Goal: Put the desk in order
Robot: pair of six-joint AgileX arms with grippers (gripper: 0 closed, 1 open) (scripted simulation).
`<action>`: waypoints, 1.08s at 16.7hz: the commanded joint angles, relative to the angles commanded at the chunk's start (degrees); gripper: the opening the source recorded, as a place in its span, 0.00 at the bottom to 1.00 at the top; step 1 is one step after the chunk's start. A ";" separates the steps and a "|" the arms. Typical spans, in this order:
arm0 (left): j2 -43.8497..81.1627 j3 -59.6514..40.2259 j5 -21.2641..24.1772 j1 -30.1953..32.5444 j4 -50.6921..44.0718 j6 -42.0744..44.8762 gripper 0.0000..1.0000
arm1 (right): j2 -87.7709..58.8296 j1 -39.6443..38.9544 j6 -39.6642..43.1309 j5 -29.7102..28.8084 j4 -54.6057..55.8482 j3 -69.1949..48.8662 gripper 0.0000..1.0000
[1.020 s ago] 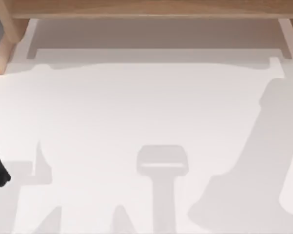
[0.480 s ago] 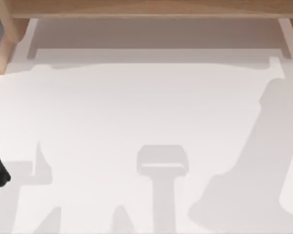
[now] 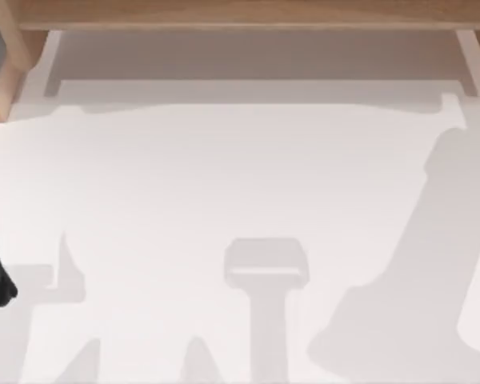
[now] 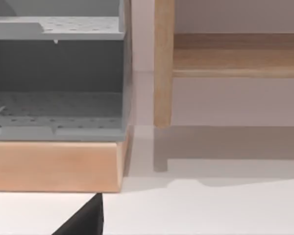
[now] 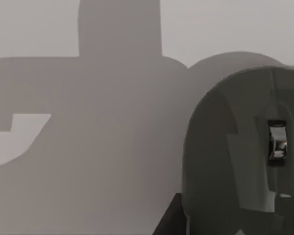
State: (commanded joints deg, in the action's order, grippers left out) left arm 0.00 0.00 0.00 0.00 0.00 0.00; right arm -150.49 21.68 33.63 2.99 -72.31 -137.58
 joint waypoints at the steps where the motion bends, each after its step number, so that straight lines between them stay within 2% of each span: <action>1: 0.00 0.00 0.00 0.00 0.00 0.00 1.00 | 0.00 0.00 0.00 0.00 0.00 0.00 0.00; 5: 0.00 0.00 0.00 0.00 0.00 0.00 1.00 | 0.55 0.19 0.07 0.08 -0.16 -0.23 0.00; 10: 0.00 0.00 0.00 0.00 0.00 0.00 1.00 | 8.30 0.83 2.08 0.76 -0.79 1.28 0.00; 18: 0.00 0.00 0.00 0.00 0.00 0.00 1.00 | 27.16 8.00 4.72 1.35 4.19 13.02 0.00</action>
State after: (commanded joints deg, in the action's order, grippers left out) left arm 0.00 0.00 0.00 0.00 0.00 0.00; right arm -123.33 29.68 38.36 4.34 -68.13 -124.56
